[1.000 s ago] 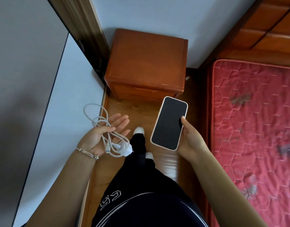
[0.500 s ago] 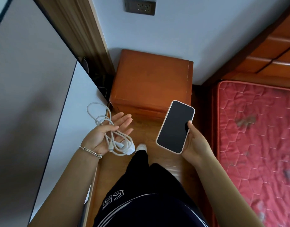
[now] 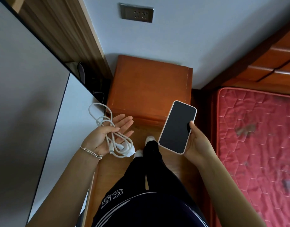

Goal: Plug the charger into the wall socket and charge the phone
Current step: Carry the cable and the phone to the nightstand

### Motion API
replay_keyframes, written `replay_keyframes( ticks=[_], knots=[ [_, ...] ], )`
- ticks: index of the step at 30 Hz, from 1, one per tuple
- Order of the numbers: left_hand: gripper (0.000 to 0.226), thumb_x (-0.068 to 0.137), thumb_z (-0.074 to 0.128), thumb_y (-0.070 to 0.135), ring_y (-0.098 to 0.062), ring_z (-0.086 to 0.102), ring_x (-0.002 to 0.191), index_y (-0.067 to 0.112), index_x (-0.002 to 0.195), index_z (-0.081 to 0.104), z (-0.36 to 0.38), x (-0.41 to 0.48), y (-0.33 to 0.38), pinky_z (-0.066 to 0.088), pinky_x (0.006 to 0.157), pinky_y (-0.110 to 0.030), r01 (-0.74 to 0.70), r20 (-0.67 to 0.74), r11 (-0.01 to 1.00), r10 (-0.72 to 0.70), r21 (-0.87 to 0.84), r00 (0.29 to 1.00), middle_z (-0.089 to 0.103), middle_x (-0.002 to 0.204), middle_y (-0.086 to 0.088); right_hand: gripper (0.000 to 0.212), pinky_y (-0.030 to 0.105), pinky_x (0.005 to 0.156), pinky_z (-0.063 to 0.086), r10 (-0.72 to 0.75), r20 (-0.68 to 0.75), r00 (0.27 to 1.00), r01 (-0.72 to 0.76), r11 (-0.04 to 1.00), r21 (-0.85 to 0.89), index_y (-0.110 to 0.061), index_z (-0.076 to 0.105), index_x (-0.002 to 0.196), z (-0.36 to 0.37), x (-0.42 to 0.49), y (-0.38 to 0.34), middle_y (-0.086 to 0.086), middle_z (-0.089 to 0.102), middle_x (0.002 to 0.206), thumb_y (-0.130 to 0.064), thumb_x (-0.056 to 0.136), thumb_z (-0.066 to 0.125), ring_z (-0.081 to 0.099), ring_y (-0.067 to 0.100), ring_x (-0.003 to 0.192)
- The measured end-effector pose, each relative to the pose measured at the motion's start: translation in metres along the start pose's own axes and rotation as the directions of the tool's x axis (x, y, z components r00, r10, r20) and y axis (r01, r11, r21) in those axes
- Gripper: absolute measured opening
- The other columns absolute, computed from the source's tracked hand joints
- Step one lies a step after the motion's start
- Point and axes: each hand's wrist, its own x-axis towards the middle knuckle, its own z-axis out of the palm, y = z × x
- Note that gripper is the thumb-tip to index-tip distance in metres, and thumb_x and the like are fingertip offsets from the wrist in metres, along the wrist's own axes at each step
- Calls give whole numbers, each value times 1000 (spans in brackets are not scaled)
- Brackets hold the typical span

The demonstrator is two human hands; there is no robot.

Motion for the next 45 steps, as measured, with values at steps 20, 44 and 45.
replay_keyframes(
  ticks=[20,44,45],
  knots=[
    [44,90,24,-11,-23,70,97,5,119,53,71,68,37,60,71,-38,-54,-108,998,52,-15,993,72,108,-12,39,40,61,59,96,27,995,-94,993,-76,-14,60,120,26,63,-100,10,75,106,-41,97,42,72,28,93],
    [40,91,26,-11,-22,72,90,5,113,56,75,131,122,60,72,-39,38,-158,998,-29,52,987,74,98,-10,40,42,63,59,68,-16,998,-69,997,-34,-16,56,125,94,127,-114,10,73,112,-41,98,39,71,29,96],
    [40,91,27,-11,-22,72,90,4,113,56,73,134,123,60,71,-39,45,-163,998,-36,53,986,74,98,-10,41,42,63,59,74,-25,997,-75,997,-34,-16,55,126,94,131,-115,10,72,113,-41,98,39,71,29,95]
  ],
)
